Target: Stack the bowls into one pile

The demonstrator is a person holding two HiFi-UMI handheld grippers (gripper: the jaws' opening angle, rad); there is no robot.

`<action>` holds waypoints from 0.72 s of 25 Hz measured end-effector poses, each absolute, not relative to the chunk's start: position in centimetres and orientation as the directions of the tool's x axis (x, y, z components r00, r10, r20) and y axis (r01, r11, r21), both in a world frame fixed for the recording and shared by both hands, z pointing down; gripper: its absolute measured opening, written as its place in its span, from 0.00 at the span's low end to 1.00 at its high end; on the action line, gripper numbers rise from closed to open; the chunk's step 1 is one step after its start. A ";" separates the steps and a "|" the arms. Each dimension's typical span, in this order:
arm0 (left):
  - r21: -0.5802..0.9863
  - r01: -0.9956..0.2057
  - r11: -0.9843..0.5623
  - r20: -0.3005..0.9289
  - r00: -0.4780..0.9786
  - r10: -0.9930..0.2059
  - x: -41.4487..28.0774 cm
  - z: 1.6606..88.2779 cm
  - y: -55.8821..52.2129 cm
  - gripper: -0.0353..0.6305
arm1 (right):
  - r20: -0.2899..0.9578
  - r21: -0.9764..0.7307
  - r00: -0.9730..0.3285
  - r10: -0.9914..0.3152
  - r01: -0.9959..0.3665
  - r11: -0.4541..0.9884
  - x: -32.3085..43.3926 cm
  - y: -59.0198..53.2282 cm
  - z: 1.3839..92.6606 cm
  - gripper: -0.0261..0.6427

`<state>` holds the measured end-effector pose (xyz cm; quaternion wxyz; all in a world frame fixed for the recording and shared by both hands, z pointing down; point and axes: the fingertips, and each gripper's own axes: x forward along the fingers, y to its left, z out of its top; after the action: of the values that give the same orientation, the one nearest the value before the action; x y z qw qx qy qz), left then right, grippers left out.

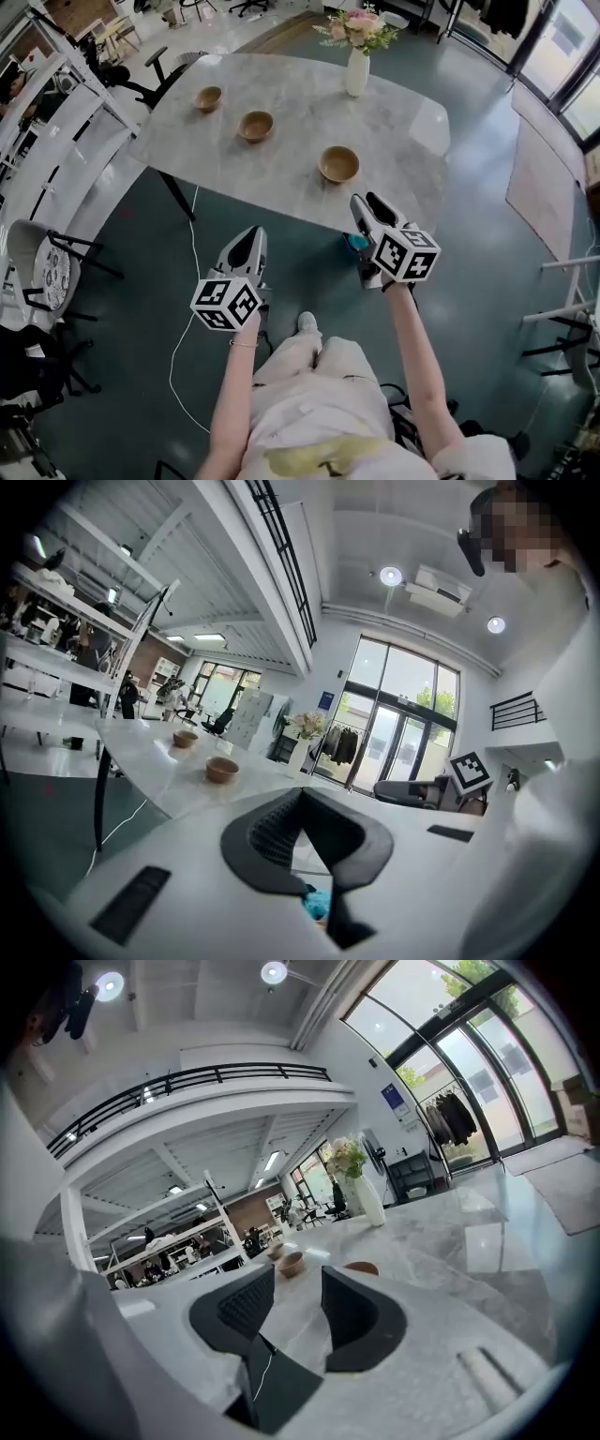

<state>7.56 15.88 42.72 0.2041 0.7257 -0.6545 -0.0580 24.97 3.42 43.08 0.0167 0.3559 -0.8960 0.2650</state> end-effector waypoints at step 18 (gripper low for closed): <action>0.470 -0.878 -0.093 0.269 0.242 -0.932 5.9 48.1 5.5 0.05 | 0.360 -0.471 -0.642 -0.677 -0.751 0.462 23.8 -6.2 49.4 0.25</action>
<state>5.95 5.50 48.14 0.2776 0.7376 -0.6136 -0.0489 23.83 -6.20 49.40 0.0609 0.4187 -0.8528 0.3061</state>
